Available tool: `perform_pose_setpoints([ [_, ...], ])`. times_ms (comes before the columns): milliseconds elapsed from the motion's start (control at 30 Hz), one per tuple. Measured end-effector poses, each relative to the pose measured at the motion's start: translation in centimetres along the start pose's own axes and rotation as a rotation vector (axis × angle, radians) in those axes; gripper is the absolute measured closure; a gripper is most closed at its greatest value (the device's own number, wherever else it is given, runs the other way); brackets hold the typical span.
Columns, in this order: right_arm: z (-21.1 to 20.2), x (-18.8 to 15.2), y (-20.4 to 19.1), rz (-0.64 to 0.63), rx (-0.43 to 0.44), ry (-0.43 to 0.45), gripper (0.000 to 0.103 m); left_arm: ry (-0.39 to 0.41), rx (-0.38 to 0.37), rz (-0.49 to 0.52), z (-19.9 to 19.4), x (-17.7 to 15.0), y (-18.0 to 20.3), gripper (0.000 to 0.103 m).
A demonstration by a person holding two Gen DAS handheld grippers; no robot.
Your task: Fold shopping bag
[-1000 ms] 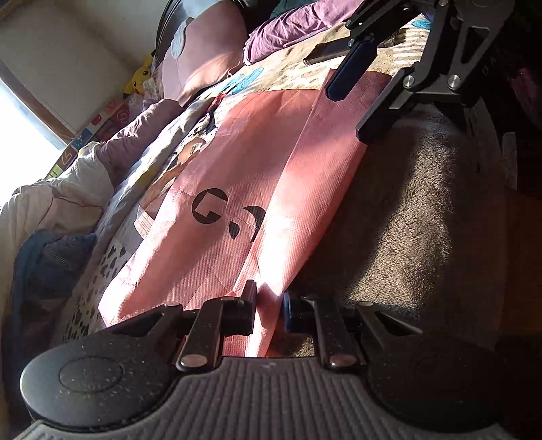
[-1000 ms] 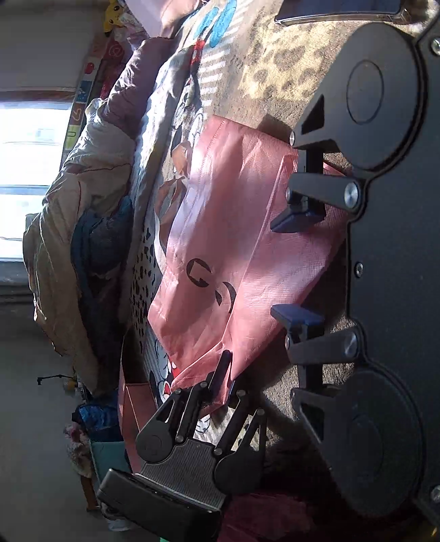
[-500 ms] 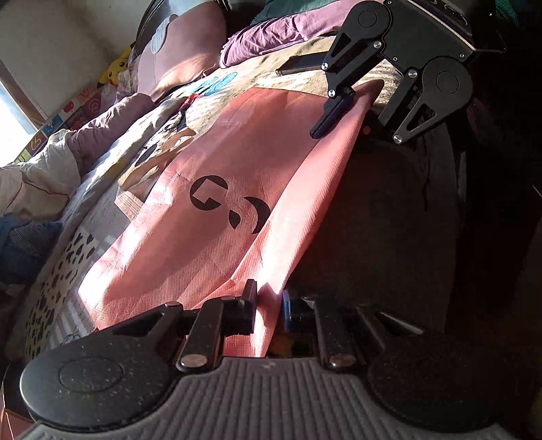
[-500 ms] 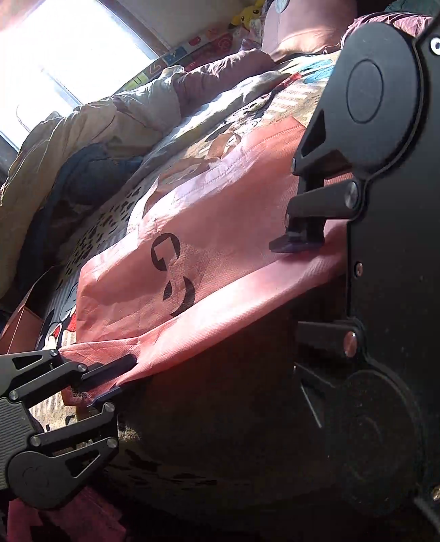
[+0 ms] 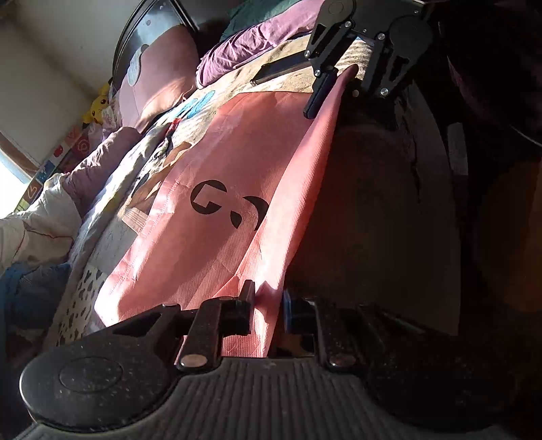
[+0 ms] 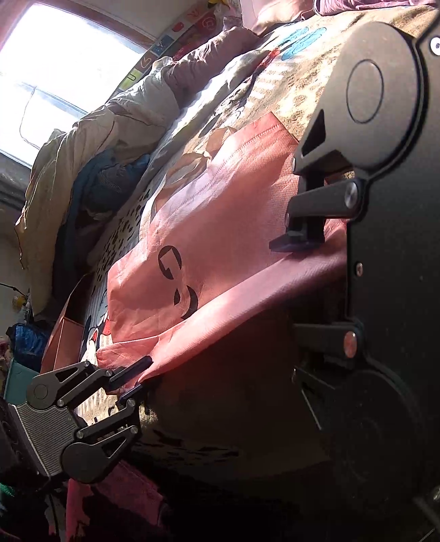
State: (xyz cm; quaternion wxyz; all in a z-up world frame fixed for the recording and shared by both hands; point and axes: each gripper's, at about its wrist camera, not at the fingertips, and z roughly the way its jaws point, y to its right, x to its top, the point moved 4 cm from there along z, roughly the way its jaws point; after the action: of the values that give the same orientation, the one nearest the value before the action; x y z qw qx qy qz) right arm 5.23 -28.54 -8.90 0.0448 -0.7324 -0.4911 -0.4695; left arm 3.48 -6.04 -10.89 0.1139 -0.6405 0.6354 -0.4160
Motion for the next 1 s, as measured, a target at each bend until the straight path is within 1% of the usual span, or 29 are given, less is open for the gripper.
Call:
perform_pose_setpoints([
  [33, 0.1, -0.2, 0.2, -0.015, -0.004, 0.000, 0.082, 0.010, -0.008, 0.026, 0.0, -0.3, -0.1, 0.087],
  [67, 0.1, -0.3, 0.4, -0.017, 0.001, 0.004, 0.082, 0.021, -0.019, 0.031, 0.1, -0.6, -0.6, 0.087],
  [100, 0.1, -0.5, 0.4, -0.022, 0.006, 0.011, 0.082, 0.020, -0.019, 0.039, 0.3, -0.9, -1.1, 0.084],
  [133, 0.1, -0.6, 0.4, -0.027, 0.012, 0.017, 0.082, 0.017, -0.015, 0.049, 0.5, -1.3, -1.6, 0.078],
  [167, 0.0, -0.6, 0.3, -0.032, 0.013, 0.021, 0.082, 0.003, 0.003, 0.066, 0.7, -1.7, -2.1, 0.076],
  [233, -0.1, -0.9, 0.5, -0.024, 0.018, 0.035, 0.082, -0.011, 0.007, 0.070, 0.9, -2.6, -2.7, 0.074],
  [367, -0.2, -1.4, 0.7, -0.013, 0.009, 0.062, 0.082, 0.030, -0.028, 0.008, 1.0, -4.0, -3.4, 0.074],
  [400, -0.2, -1.5, 0.9, -0.003, 0.010, 0.068, 0.082, 0.030, -0.032, -0.022, 1.0, -4.3, -3.6, 0.074],
  [467, -0.3, -1.7, 1.2, 0.023, 0.002, 0.071, 0.082, 0.032, -0.055, -0.140, 0.6, -5.4, -4.4, 0.074],
  [500, -0.6, -1.9, 1.4, 0.051, -0.002, 0.072, 0.082, 0.039, -0.068, -0.196, 0.3, -6.0, -4.7, 0.076],
  [533, -0.8, -2.1, 1.7, 0.080, 0.000, 0.074, 0.082, 0.051, -0.084, -0.256, 0.0, -6.6, -4.9, 0.080],
  [567, -1.1, -2.2, 1.9, 0.109, 0.003, 0.076, 0.082, 0.067, -0.106, -0.318, -0.3, -7.0, -5.1, 0.080],
  [600, -1.2, -2.4, 2.3, 0.154, 0.015, 0.082, 0.082, 0.078, -0.116, -0.357, -0.5, -7.3, -5.1, 0.081],
  [667, -1.4, -2.7, 3.0, 0.225, 0.035, 0.092, 0.079, 0.075, -0.122, -0.376, -0.5, -7.1, -5.0, 0.082],
  [767, -1.6, -3.4, 4.4, 0.382, 0.072, 0.107, 0.074, 0.066, -0.152, -0.391, -0.6, -6.9, -5.4, 0.083],
  [900, -2.3, -4.2, 5.9, 0.598, 0.147, 0.143, 0.073, 0.064, -0.233, -0.466, -1.0, -7.6, -6.3, 0.083],
  [1000, -2.2, -5.5, 7.2, 0.797, 0.236, 0.180, 0.072, 0.063, -0.291, -0.491, -0.9, -7.8, -7.0, 0.083],
])
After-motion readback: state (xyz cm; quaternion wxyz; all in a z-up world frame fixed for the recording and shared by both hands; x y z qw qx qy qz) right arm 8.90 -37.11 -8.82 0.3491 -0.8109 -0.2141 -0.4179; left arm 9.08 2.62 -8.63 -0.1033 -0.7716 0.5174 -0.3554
